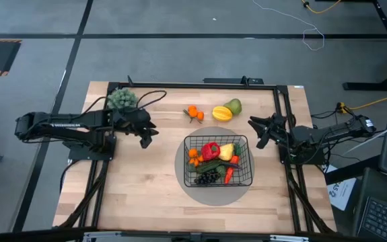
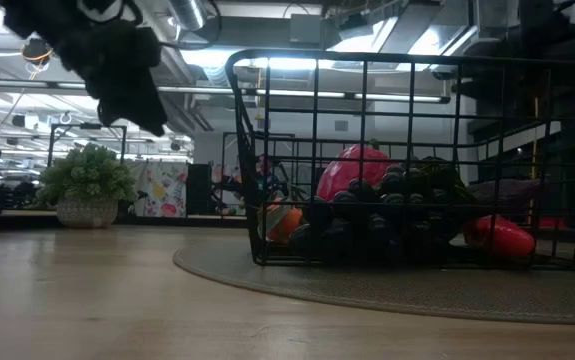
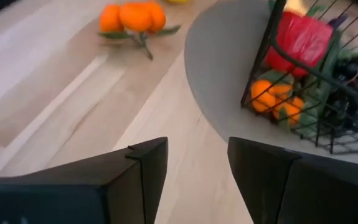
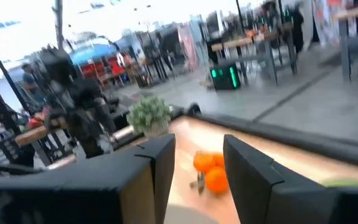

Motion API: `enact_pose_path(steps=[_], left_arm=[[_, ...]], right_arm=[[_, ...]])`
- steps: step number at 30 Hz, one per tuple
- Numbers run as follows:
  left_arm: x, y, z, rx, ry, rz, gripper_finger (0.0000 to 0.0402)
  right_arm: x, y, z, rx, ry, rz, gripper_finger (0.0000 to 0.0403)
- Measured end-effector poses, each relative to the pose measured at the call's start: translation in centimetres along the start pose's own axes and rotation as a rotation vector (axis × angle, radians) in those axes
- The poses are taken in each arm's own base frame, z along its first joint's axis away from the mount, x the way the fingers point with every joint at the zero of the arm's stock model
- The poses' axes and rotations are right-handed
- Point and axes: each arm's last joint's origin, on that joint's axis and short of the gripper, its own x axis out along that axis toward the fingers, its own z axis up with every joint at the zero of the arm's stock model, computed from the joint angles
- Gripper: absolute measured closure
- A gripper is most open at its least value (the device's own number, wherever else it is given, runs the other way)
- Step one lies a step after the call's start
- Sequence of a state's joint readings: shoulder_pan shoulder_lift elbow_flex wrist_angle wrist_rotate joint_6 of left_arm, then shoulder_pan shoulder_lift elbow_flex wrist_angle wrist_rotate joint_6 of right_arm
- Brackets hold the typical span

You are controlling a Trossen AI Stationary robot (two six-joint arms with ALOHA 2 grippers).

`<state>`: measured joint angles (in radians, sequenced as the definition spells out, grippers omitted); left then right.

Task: Build produce basket
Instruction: Put the yellow starfruit into the black wire basket

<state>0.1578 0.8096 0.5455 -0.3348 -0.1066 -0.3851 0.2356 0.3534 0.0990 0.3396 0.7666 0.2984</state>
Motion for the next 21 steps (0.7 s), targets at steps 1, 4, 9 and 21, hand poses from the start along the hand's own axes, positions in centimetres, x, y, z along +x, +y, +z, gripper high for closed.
enact_pose_path(steps=[1, 4, 9, 21], left_arm=[[0.0, 0.2, -0.5, -0.004, -0.031, -0.012, 0.0245], [-0.4, 0.9, -2.0, -0.011, -0.126, -0.060, 0.0245], [-0.9, 1.8, -4.2, 0.041, -0.309, -0.125, 0.0245], [-1.9, 2.5, -5.6, 0.027, -0.452, -0.150, 0.0245]], right_arm=[[0.0, 0.1, 0.3, -0.007, -0.021, 0.006, 0.0272], [-0.1, 0.4, 1.1, -0.035, -0.084, 0.049, 0.0272], [0.2, 1.2, 3.1, -0.083, -0.060, 0.069, 0.0272], [4.1, 3.2, 10.0, -0.211, 0.346, -0.198, 0.0272]])
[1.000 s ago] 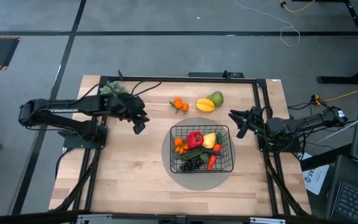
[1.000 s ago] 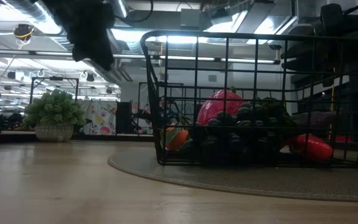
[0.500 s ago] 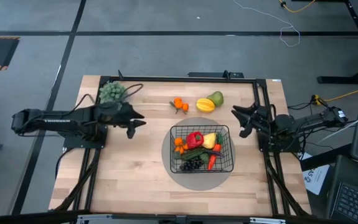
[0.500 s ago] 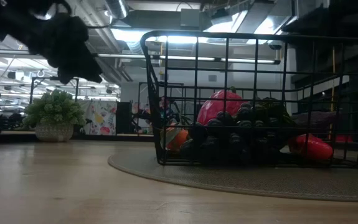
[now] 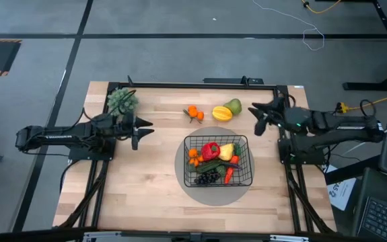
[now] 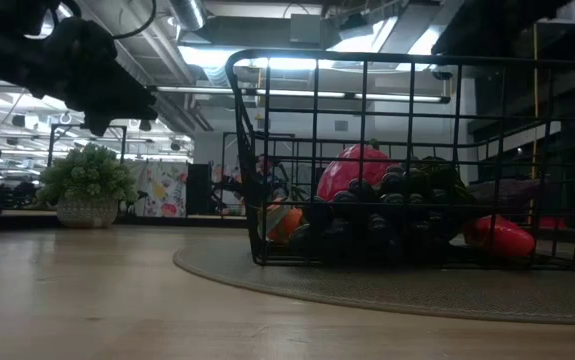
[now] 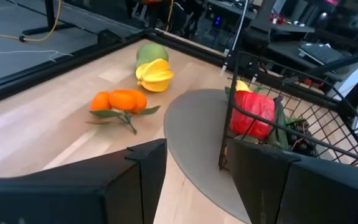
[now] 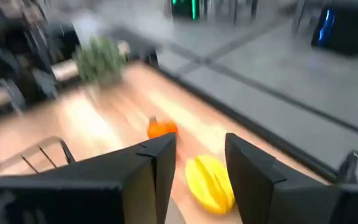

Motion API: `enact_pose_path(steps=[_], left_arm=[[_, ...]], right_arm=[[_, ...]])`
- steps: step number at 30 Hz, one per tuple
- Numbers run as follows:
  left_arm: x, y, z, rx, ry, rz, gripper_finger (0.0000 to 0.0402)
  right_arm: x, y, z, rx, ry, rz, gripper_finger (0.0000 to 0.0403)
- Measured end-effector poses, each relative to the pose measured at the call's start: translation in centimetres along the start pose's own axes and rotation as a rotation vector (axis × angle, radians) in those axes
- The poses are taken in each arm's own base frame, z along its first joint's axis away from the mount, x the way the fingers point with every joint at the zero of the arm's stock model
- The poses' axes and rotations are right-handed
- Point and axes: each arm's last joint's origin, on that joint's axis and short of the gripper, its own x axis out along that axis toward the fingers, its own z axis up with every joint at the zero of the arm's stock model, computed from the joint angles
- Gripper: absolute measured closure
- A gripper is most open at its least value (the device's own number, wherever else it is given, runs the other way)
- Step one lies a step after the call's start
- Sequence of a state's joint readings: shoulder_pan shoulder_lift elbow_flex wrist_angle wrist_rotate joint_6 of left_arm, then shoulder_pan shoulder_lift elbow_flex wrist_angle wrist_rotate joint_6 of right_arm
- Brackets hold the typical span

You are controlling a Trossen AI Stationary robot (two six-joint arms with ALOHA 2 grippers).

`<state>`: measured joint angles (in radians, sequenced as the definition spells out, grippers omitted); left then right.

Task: Build produce basket
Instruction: Put the yellow starfruit into the black wire basket

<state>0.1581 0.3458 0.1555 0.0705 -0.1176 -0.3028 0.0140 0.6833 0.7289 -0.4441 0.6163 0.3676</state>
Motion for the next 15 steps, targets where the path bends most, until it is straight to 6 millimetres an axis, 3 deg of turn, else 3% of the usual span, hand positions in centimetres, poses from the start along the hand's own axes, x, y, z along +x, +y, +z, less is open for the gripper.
enact_pose_path(steps=[4, 9, 15], left_arm=[[0.0, 0.0, 0.0, 0.008, -0.001, 0.000, 0.0245], [0.0, 0.0, 0.0, 0.008, 0.000, 0.001, 0.0245], [0.0, 0.0, -0.1, 0.011, 0.008, 0.003, 0.0245]], right_arm=[[2.7, 0.1, 2.2, -0.012, 0.201, -0.029, 0.0272], [7.4, -0.9, 4.0, -0.049, 0.425, -0.044, 0.0272], [13.6, -1.9, 3.5, -0.111, 0.570, 0.042, 0.0272]])
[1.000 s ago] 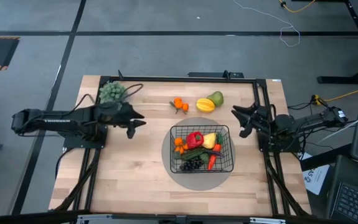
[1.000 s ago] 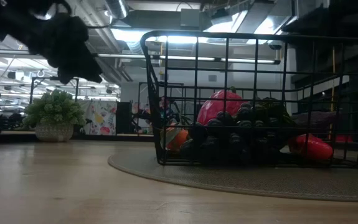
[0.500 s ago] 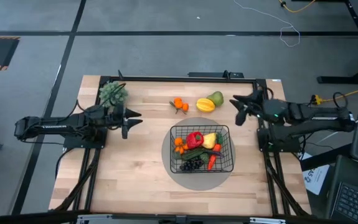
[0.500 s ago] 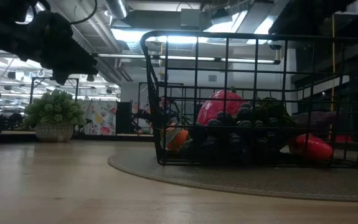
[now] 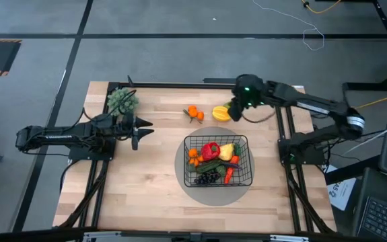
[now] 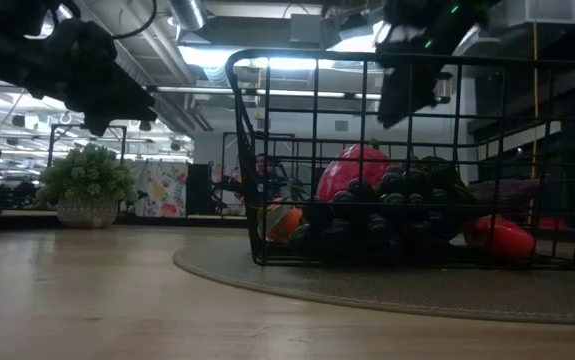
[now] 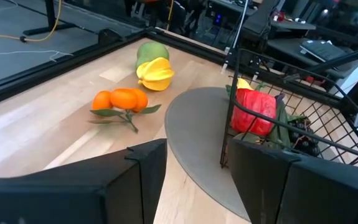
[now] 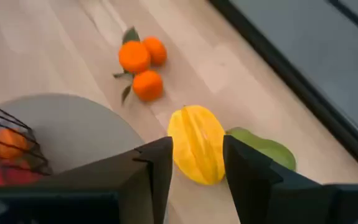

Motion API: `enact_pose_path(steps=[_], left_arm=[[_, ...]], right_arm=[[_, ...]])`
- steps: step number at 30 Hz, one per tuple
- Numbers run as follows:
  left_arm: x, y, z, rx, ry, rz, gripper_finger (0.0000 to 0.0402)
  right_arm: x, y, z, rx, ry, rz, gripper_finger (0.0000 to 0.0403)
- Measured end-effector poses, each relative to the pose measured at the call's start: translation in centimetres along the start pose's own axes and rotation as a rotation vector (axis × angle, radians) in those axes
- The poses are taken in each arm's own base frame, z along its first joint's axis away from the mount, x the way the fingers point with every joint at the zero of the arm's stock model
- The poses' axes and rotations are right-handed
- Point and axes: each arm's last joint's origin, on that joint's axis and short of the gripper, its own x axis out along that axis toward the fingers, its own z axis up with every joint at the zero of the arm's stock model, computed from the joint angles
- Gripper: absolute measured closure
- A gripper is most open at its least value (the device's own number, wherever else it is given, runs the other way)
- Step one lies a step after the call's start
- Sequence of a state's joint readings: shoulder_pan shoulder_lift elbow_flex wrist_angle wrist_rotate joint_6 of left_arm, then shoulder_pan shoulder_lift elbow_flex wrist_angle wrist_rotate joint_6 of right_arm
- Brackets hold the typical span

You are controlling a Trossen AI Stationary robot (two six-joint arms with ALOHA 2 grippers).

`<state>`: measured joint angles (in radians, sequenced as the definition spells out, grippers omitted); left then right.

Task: Build produce basket
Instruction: Put the yellow starfruit into the black wire basket

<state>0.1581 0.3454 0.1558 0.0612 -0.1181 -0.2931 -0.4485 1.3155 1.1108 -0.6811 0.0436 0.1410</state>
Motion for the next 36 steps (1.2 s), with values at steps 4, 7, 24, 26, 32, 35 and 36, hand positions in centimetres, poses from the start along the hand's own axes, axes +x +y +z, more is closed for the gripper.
enact_pose_path(steps=[4, 7, 24, 26, 32, 35, 36], left_arm=[[0.0, 0.0, 0.0, 0.016, 0.002, 0.001, 0.0245], [0.0, 0.0, -0.1, 0.017, 0.009, 0.003, 0.0245], [0.0, 0.1, -0.4, 0.042, 0.042, 0.013, 0.0245], [0.0, 0.1, -0.5, 0.047, 0.049, 0.014, 0.0245], [0.0, 0.2, -0.5, 0.046, 0.052, 0.015, 0.0245], [0.0, 0.2, -0.8, 0.047, 0.084, 0.020, 0.0245], [0.0, 0.3, -1.0, 0.046, 0.102, 0.025, 0.0245]], right_arm=[[3.8, -0.4, 0.2, -0.029, 0.083, -0.003, 0.0272], [6.2, -0.6, -0.2, -0.054, 0.161, -0.012, 0.0272], [14.1, -0.5, -2.1, -0.132, 0.321, -0.018, 0.0273], [14.3, -0.5, -2.1, -0.138, 0.327, -0.018, 0.0284], [14.2, -0.2, -2.0, -0.154, 0.303, -0.011, 0.0383], [14.1, -0.1, -2.0, -0.169, 0.303, -0.007, 0.0389], [14.1, -0.1, -2.0, -0.172, 0.303, -0.008, 0.0392]])
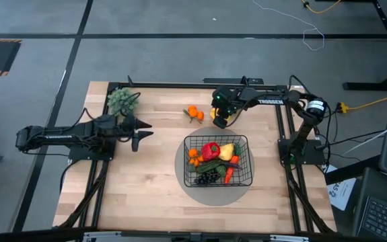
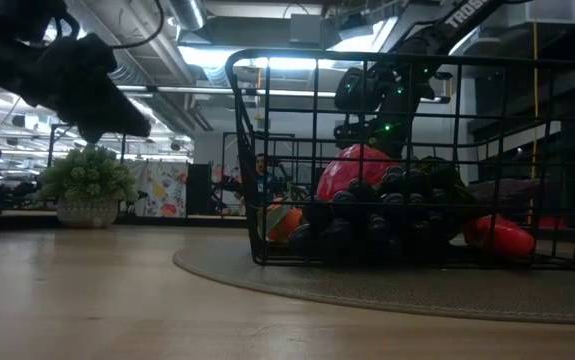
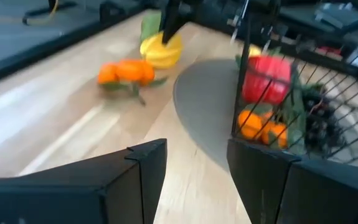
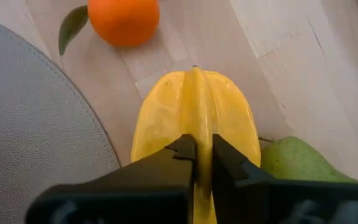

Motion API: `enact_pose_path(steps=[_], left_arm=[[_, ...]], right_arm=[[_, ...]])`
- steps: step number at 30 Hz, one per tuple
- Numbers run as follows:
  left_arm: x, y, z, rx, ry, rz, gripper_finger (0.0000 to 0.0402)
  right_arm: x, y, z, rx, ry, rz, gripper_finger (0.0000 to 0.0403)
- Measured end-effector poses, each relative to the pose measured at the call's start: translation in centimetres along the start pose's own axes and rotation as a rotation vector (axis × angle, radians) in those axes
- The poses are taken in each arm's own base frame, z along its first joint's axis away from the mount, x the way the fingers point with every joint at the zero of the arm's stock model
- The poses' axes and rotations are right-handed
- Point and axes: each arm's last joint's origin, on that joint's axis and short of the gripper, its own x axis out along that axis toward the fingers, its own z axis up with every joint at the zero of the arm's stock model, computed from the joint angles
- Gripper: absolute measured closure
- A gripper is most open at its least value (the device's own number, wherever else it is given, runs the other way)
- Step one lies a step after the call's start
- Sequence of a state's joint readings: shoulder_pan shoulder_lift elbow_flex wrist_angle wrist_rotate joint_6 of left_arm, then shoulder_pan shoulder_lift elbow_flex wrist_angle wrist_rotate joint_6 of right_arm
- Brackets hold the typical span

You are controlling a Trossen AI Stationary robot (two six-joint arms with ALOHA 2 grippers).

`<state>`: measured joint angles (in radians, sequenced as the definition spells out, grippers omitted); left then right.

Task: Build produce basket
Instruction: Put the yellow starfruit into the black wire basket

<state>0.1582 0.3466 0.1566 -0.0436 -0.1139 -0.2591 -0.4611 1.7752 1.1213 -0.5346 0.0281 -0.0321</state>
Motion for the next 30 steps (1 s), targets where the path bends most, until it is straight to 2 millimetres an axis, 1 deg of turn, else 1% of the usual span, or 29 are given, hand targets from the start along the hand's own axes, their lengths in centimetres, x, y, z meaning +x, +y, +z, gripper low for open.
enact_pose_path(steps=[3, 7, 10, 14, 15, 18, 21, 23, 25, 28, 30], left_arm=[[0.0, 0.1, -0.4, -0.022, 0.041, 0.021, 0.0245], [0.0, 0.2, -0.6, -0.042, 0.044, 0.038, 0.0245], [0.3, 0.3, -1.9, -0.052, 0.058, 0.025, 0.0245], [0.7, 0.3, -3.5, -0.051, -0.013, -0.026, 0.0245], [0.7, 0.3, -3.6, -0.037, -0.005, -0.023, 0.0245], [0.7, 0.2, -3.5, 0.006, -0.015, -0.006, 0.0245], [0.7, 0.4, -3.6, 0.021, -0.015, 0.037, 0.0245], [0.7, 0.5, -3.7, 0.022, -0.021, 0.068, 0.0245], [0.7, 0.5, -3.7, 0.025, -0.019, 0.089, 0.0245], [0.7, 0.6, -3.8, 0.028, -0.008, 0.096, 0.0245], [0.7, 0.6, -3.8, 0.028, -0.008, 0.095, 0.0245]], right_arm=[[-0.1, 0.0, 0.0, -0.006, -0.004, -0.007, 0.0397], [-1.0, 0.0, 0.1, -0.007, 0.003, -0.010, 0.0400], [-2.4, -0.1, 1.2, -0.025, -0.038, -0.012, 0.0401], [-3.9, 0.1, 2.2, -0.065, -0.030, 0.004, 0.0401], [-4.4, 0.1, 2.7, -0.079, -0.039, 0.004, 0.0401], [-6.4, 0.6, 4.2, -0.126, -0.076, 0.016, 0.0402], [-8.8, 1.7, 5.6, -0.176, -0.117, 0.105, 0.0402], [-10.8, 2.8, 6.7, -0.213, -0.164, 0.209, 0.0403], [-12.8, 4.2, 7.2, -0.269, -0.191, 0.352, 0.0403], [-15.6, 6.3, 7.5, -0.361, -0.208, 0.564, 0.0403], [-17.2, 7.5, 7.4, -0.396, -0.204, 0.630, 0.0403]])
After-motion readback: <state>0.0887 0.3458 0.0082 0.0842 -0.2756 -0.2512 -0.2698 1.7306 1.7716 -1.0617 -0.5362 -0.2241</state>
